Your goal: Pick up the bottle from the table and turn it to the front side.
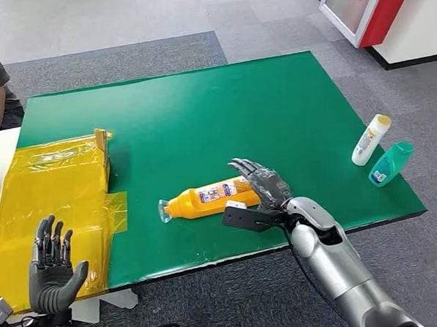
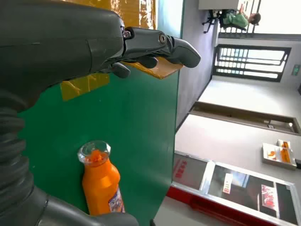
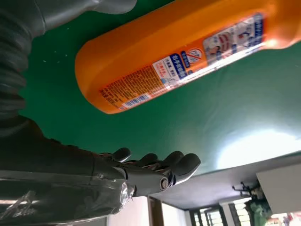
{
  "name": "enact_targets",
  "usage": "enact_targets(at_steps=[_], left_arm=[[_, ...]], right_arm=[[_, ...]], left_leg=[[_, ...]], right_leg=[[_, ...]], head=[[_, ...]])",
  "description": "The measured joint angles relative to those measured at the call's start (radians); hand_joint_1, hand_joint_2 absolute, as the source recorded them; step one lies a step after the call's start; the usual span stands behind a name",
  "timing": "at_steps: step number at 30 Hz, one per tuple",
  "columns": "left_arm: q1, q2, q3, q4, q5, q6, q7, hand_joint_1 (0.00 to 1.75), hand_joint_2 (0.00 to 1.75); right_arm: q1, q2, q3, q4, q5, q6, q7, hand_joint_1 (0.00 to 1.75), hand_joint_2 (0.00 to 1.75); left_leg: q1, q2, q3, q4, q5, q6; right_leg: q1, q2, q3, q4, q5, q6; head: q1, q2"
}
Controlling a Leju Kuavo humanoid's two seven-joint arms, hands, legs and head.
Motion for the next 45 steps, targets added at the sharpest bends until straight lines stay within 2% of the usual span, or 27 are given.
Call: enact_targets(at_steps=[7, 14, 16, 19, 20, 26, 34, 43, 45], left_arm=[[-0.023, 0.023, -0.036, 0.036, 0.015, 0.01, -0.002, 0.0, 1.75], [-0.042, 0.041, -0.067, 0.064, 0.024, 0.018, -0.006, 0.0, 1.75], [-0.047, 0.045, -0.074, 0.069, 0.026, 0.019, -0.007, 0.0, 1.75], [-0.053, 0.049, -0.084, 0.076, 0.028, 0.021, -0.007, 0.0, 1.75], [-0.054, 0.05, -0.087, 0.079, 0.029, 0.022, -0.007, 0.0, 1.75], [-0.059, 0.058, -0.102, 0.095, 0.037, 0.032, -0.016, 0.0, 1.75], [-0.057, 0.065, -0.103, 0.106, 0.038, 0.041, -0.018, 0.0, 1.75], [-0.024, 0.068, -0.097, 0.106, 0.037, 0.055, -0.014, 0.0, 1.75], [-0.019, 0.068, -0.097, 0.104, 0.033, 0.053, -0.013, 0.0, 1.75]], right_arm=[[-0.126, -0.03, 0.054, 0.222, -0.008, 0.025, 0.003, 0.0, 1.75], [-0.232, -0.038, 0.097, 0.417, -0.026, 0.041, 0.01, 0.0, 1.75], [-0.254, -0.038, 0.105, 0.458, -0.029, 0.043, 0.01, 0.09, 1.75], [-0.282, -0.038, 0.116, 0.512, -0.031, 0.044, 0.011, 1.38, 1.75], [-0.289, -0.038, 0.118, 0.528, -0.031, 0.045, 0.011, 1.75, 1.75], [-0.323, -0.038, 0.135, 0.59, -0.046, 0.046, -0.018, 1.75, 1.75], [-0.314, -0.046, 0.145, 0.586, -0.071, 0.02, -0.045, 1.75, 1.75], [-0.143, -0.092, 0.131, 0.313, -0.184, -0.022, -0.036, 1.75, 1.75], [-0.105, -0.088, 0.107, 0.25, -0.248, -0.029, -0.05, 1.75, 1.75]], left_leg=[[0.0, 0.0, 0.0, 0.0, 0.0, 0.0], [0.0, 0.0, 0.0, 0.0, 0.0, 0.0], [0.0, 0.0, 0.0, 0.0, 0.0, 0.0], [0.0, 0.0, 0.0, 0.0, 0.0, 0.0], [0.0, 0.0, 0.0, 0.0, 0.0, 0.0], [0.0, 0.0, 0.0, 0.0, 0.0, 0.0], [0.0, 0.0, 0.0, 0.0, 0.0, 0.0], [0.0, 0.0, -0.001, 0.0, -0.001, 0.0], [0.0, -0.001, -0.001, 0.0, -0.001, 0.0]], right_leg=[[0.0, 0.0, 0.0, 0.0, 0.0, 0.0], [0.0, 0.0, 0.0, 0.0, 0.0, 0.0], [0.0, 0.0, 0.0, 0.0, 0.0, 0.0], [0.0, 0.0, 0.0, 0.0, 0.0, 0.0], [0.0, 0.0, 0.0, 0.0, 0.0, 0.0], [0.0, 0.0, 0.0, 0.0, 0.0, 0.0], [0.0, 0.0, 0.0, 0.0, 0.0, 0.0], [0.0, 0.0, -0.001, 0.0, -0.001, 0.0], [0.0, 0.0, -0.001, 0.0, -0.001, 0.0]], head=[[0.0, 0.0], [0.0, 0.0], [0.0, 0.0], [0.0, 0.0], [0.0, 0.0], [0.0, 0.0], [0.0, 0.0], [0.0, 0.0], [0.0, 0.0]])
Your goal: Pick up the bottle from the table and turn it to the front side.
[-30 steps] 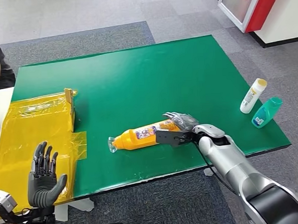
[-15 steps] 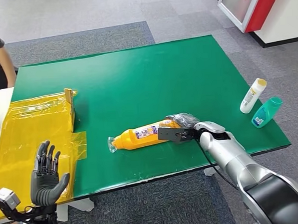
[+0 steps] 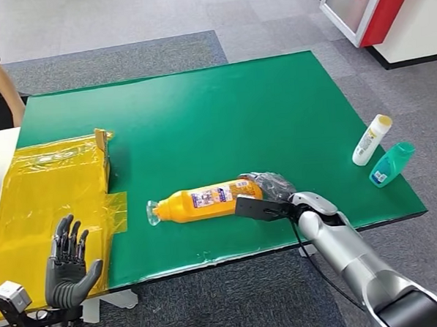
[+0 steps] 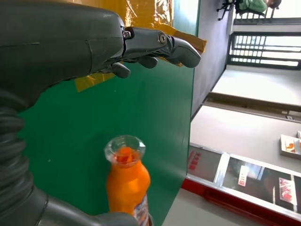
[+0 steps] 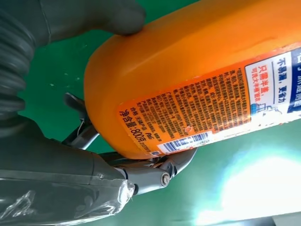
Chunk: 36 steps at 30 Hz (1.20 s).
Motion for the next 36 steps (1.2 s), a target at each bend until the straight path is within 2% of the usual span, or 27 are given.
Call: enact_targets(at_steps=[3, 6, 13, 18, 22, 30, 34, 35, 36], left_arm=[[0.014, -0.003, 0.002, -0.008, -0.016, -0.007, 0.006, 0.0, 1.75], [0.022, -0.009, 0.003, -0.015, -0.03, -0.013, 0.012, 0.0, 1.75], [0.006, -0.012, -0.008, -0.015, -0.055, -0.016, 0.044, 0.0, 1.75], [-0.064, 0.001, -0.081, -0.015, -0.06, -0.026, 0.096, 0.0, 1.75], [-0.137, 0.015, -0.162, -0.018, -0.002, -0.05, 0.142, 0.0, 1.75], [-0.22, 0.045, -0.275, -0.035, 0.085, -0.083, 0.202, 0.0, 1.75], [-0.261, 0.061, -0.331, -0.036, 0.09, -0.064, 0.241, 0.02, 1.75], [-0.27, 0.064, -0.344, -0.036, 0.093, -0.057, 0.245, 0.07, 1.75], [-0.278, 0.067, -0.355, -0.036, 0.099, -0.053, 0.247, 0.5, 1.75]], right_arm=[[0.083, 0.04, -0.085, -0.143, -0.168, 0.01, -0.026, 1.75, 1.75], [0.143, 0.088, -0.149, -0.246, -0.281, 0.051, -0.043, 1.75, 1.75], [0.224, 0.2, -0.226, -0.325, -0.524, 0.153, -0.099, 1.75, 1.75], [0.229, 0.264, -0.191, -0.284, -0.449, 0.109, -0.146, 1.75, 1.75], [0.215, 0.3, -0.145, -0.223, -0.396, 0.065, -0.173, 1.75, 1.75], [0.197, 0.331, -0.102, -0.148, -0.341, 0.03, -0.195, 1.75, 1.75], [0.195, 0.338, -0.078, -0.12, -0.292, 0.01, -0.218, 1.75, 1.75], [0.193, 0.341, -0.071, -0.11, -0.282, 0.002, -0.224, 1.75, 1.75], [0.192, 0.343, -0.065, -0.099, -0.274, -0.004, -0.229, 1.75, 1.75]], left_leg=[[0.0, 0.0, 0.0, 0.0, 0.0, 0.0], [0.0, 0.0, 0.0, 0.0, 0.0, 0.0], [0.0, 0.0, 0.0, 0.0, 0.0, 0.0], [0.0, 0.0, 0.0, 0.0, 0.001, -0.001], [0.0, 0.0, 0.0, 0.0, 0.002, -0.001], [0.0, 0.0, 0.0, 0.0, 0.002, -0.001], [0.0, 0.0, 0.0, 0.0, 0.002, -0.001], [0.0, 0.0, 0.0, 0.0, 0.002, -0.001], [0.0, 0.0, 0.0, 0.0, 0.002, -0.001]], right_leg=[[0.0, 0.0, 0.0, 0.0, 0.0, 0.0], [0.001, 0.0, 0.0, 0.0, -0.001, -0.001], [0.001, 0.0, 0.0, 0.0, -0.001, -0.001], [0.001, 0.0, 0.0, 0.0, 0.0, -0.001], [0.001, 0.0, 0.0, 0.0, 0.001, -0.001], [0.001, 0.0, 0.0, 0.0, 0.001, -0.001], [0.001, 0.0, -0.001, 0.0, 0.001, -0.001], [0.001, 0.0, -0.001, 0.0, 0.001, -0.001], [0.001, 0.0, -0.001, 0.0, 0.001, -0.001]], head=[[0.0, 0.0], [0.0, 0.0], [0.0, 0.0], [0.0, 0.0], [0.0, 0.0], [0.0, 0.0], [0.0, 0.0], [0.0, 0.0], [0.0, 0.0]])
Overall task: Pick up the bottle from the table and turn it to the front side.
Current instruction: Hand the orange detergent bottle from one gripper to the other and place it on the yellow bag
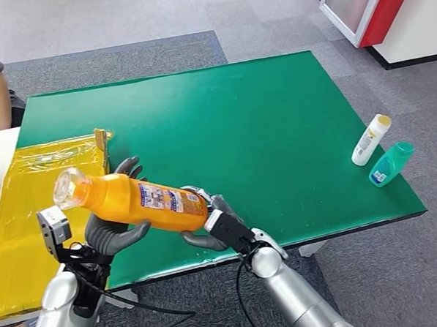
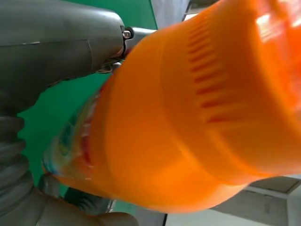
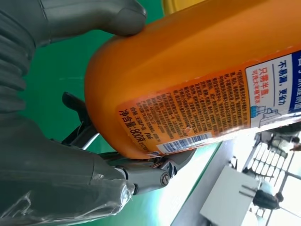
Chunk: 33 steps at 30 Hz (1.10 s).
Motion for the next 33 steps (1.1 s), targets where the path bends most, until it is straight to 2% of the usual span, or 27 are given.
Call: enact_targets(at_steps=[3, 8, 9, 10, 12, 13, 14, 18, 23, 29, 33], left_arm=[[-0.017, 0.007, -0.026, 0.0, 0.019, 0.007, 0.002, 1.75, 1.75], [-0.025, 0.01, -0.049, -0.004, 0.029, 0.029, 0.017, 1.75, 1.75], [-0.026, 0.01, -0.052, -0.004, 0.025, 0.036, 0.019, 1.75, 1.75], [-0.025, 0.01, -0.054, -0.005, 0.019, 0.044, 0.02, 1.75, 1.75], [-0.025, 0.01, -0.058, -0.008, 0.003, 0.062, 0.021, 1.75, 1.75], [-0.025, 0.01, -0.06, -0.011, -0.007, 0.07, 0.021, 1.75, 1.75], [-0.025, 0.01, -0.062, -0.015, -0.018, 0.078, 0.022, 1.75, 1.75], [-0.025, 0.014, -0.077, -0.037, -0.111, 0.114, 0.033, 1.75, 1.75], [-0.044, 0.052, -0.127, -0.06, -0.372, 0.218, 0.087, 1.75, 1.75], [-0.114, 0.166, -0.169, -0.094, -0.63, 0.247, 0.279, 1.75, 1.75], [-0.145, 0.257, -0.175, -0.095, -0.746, 0.233, 0.355, 1.75, 1.75]], right_arm=[[-0.005, 0.006, 0.014, 0.032, 0.013, -0.012, -0.007, 1.75, 1.75], [-0.011, 0.015, 0.02, 0.061, 0.014, -0.016, -0.001, 1.73, 1.75], [-0.011, 0.015, 0.02, 0.065, 0.014, -0.016, 0.0, 1.51, 1.75], [-0.011, 0.016, 0.02, 0.067, 0.014, -0.016, 0.001, 1.14, 1.75], [-0.011, 0.017, 0.02, 0.071, 0.014, -0.016, 0.003, 0.31, 1.75], [-0.011, 0.017, 0.02, 0.073, 0.016, -0.017, 0.005, 0.1, 1.75], [-0.01, 0.018, 0.02, 0.073, 0.017, -0.017, 0.007, 0.02, 1.75], [-0.006, 0.018, 0.019, 0.074, 0.019, -0.021, 0.018, 0.0, 1.75], [0.003, 0.017, 0.004, 0.071, 0.004, -0.029, 0.029, 0.0, 1.75], [0.057, 0.007, -0.075, 0.01, -0.038, -0.031, 0.028, 0.0, 1.75], [0.098, 0.0, -0.138, -0.052, -0.058, -0.017, 0.024, 0.0, 1.75]], left_leg=[[0.0, 0.0, 0.0, 0.0, 0.0, 0.0], [0.0, 0.0, 0.0, 0.0, 0.0, 0.0], [0.0, 0.0, 0.0, 0.0, 0.0, 0.0], [0.0, 0.0, 0.0, 0.0, 0.0, 0.0], [0.0, 0.0, 0.0, 0.0, 0.0, 0.0], [0.0, 0.0, 0.0, 0.0, 0.0, 0.0], [0.0, 0.0, 0.0, 0.0, 0.0, 0.0], [0.0, 0.0, 0.0, 0.0, 0.0, 0.0], [0.0, 0.0, 0.0, 0.0, 0.0, 0.0], [0.0, 0.0, 0.0, 0.0, 0.0, 0.0], [0.0, 0.0, 0.0, 0.0, 0.0, 0.0]], right_leg=[[0.0, 0.0, 0.0, 0.0, 0.0, 0.0], [0.0, 0.0, 0.0, 0.0, 0.0, 0.0], [0.0, 0.0, 0.0, 0.0, 0.0, 0.0], [0.0, 0.0, 0.0, 0.0, 0.0, 0.0], [0.0, 0.0, 0.0, 0.0, 0.0, 0.0], [0.0, 0.0, 0.0, 0.0, 0.0, 0.0], [0.0, 0.0, 0.0, 0.0, 0.0, 0.0], [0.0, 0.0, 0.0, 0.0, 0.0, 0.0], [0.0, 0.0, -0.001, 0.0, 0.0, 0.0], [0.0, 0.0, -0.001, 0.0, 0.0, 0.0], [0.0, 0.0, -0.001, 0.0, 0.0, 0.0]], head=[[0.0, 0.0], [0.0, 0.0], [0.0, 0.0], [0.0, 0.0], [0.0, 0.0], [0.0, 0.0], [0.0, 0.0], [0.0, 0.0], [0.0, 0.0], [0.0, 0.0], [0.0, 0.0]])
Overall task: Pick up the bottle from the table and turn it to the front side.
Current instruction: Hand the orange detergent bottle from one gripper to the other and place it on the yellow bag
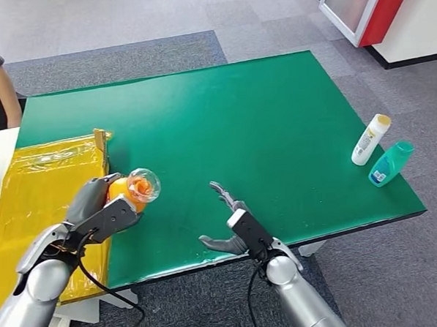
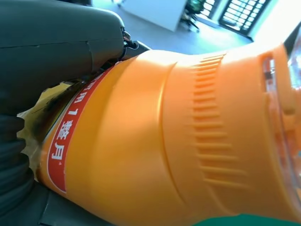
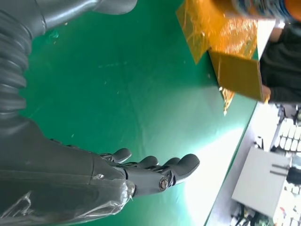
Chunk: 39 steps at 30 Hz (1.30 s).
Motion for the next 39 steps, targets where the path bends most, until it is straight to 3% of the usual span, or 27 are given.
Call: enact_targets(at_steps=[4, 11, 18, 21, 24, 25, 28, 29, 35, 39], left_arm=[[-0.013, 0.106, -0.004, 0.001, -0.081, -0.058, 0.031, 1.75, 1.75], [0.004, 0.317, -0.022, 0.025, -0.119, -0.143, 0.006, 1.75, 1.75], [0.016, 0.42, -0.063, 0.066, -0.176, -0.148, -0.013, 1.75, 1.75], [0.011, 0.453, -0.087, 0.129, -0.231, -0.091, -0.05, 1.75, 1.75], [-0.003, 0.453, -0.101, 0.211, -0.299, 0.007, -0.073, 1.6, 1.75], [-0.01, 0.446, -0.104, 0.236, -0.321, 0.036, -0.076, 1.43, 1.75], [-0.031, 0.407, -0.106, 0.305, -0.379, 0.104, -0.08, 0.3, 1.75], [-0.036, 0.39, -0.103, 0.326, -0.394, 0.122, -0.079, 0.03, 1.75], [-0.036, 0.267, -0.054, 0.386, -0.466, 0.235, -0.066, 0.0, 1.75], [-0.015, 0.198, -0.011, 0.387, -0.475, 0.247, -0.065, 0.0, 1.75]], right_arm=[[0.035, -0.008, -0.049, -0.055, -0.008, 0.013, -0.003, 0.0, 1.75], [0.071, -0.03, -0.097, -0.086, -0.037, 0.044, -0.021, 0.0, 1.75], [0.076, -0.038, -0.109, -0.087, -0.051, 0.065, -0.031, 0.0, 1.75], [0.082, -0.041, -0.107, -0.087, -0.074, 0.08, -0.044, 0.0, 1.75], [0.089, -0.041, -0.098, -0.087, -0.086, 0.084, -0.051, 0.0, 1.75], [0.09, -0.041, -0.095, -0.087, -0.089, 0.084, -0.051, 0.0, 1.75], [0.091, -0.041, -0.086, -0.087, -0.092, 0.083, -0.051, 0.0, 1.75], [0.091, -0.041, -0.084, -0.087, -0.092, 0.083, -0.051, 0.0, 1.75], [0.092, -0.041, -0.067, -0.087, -0.087, 0.084, -0.041, 0.0, 1.75], [0.095, -0.041, -0.064, -0.087, -0.082, 0.084, -0.034, 0.0, 1.75]], left_leg=[[0.0, 0.001, 0.0, 0.0, 0.0, 0.0], [0.0, 0.002, 0.0, 0.0, -0.001, -0.001], [0.0, 0.002, -0.001, 0.0, -0.001, -0.001], [0.0, 0.002, 0.0, 0.0, -0.001, -0.001], [0.0, 0.002, 0.0, 0.0, -0.001, -0.001], [0.0, 0.002, 0.0, 0.0, -0.001, -0.001], [0.0, 0.002, 0.0, 0.0, -0.001, -0.001], [0.0, 0.002, 0.0, 0.0, -0.001, -0.001], [0.0, 0.002, -0.001, 0.0, -0.001, 0.0], [0.0, 0.002, -0.001, 0.0, -0.001, 0.0]], right_leg=[[0.0, 0.001, 0.0, 0.0, 0.0, 0.0], [0.001, 0.002, -0.001, 0.0, -0.001, -0.002], [0.0, 0.002, -0.001, 0.0, -0.001, -0.002], [0.0, 0.002, -0.002, 0.0, -0.001, -0.002], [0.001, 0.002, -0.002, 0.0, -0.001, -0.002], [0.001, 0.002, -0.002, 0.0, -0.001, -0.002], [0.0, 0.002, -0.001, 0.0, -0.001, -0.002], [0.0, 0.001, -0.001, 0.0, -0.001, -0.002], [0.0, 0.001, -0.001, 0.0, 0.0, -0.001], [0.0, 0.002, -0.001, 0.0, 0.0, -0.001]], head=[[0.0, 0.0], [0.0, 0.0], [0.0, 0.0], [0.0, 0.0], [0.0, 0.0], [0.0, 0.0], [0.0, 0.0], [0.0, 0.0], [0.0, 0.0], [0.0, 0.0]])
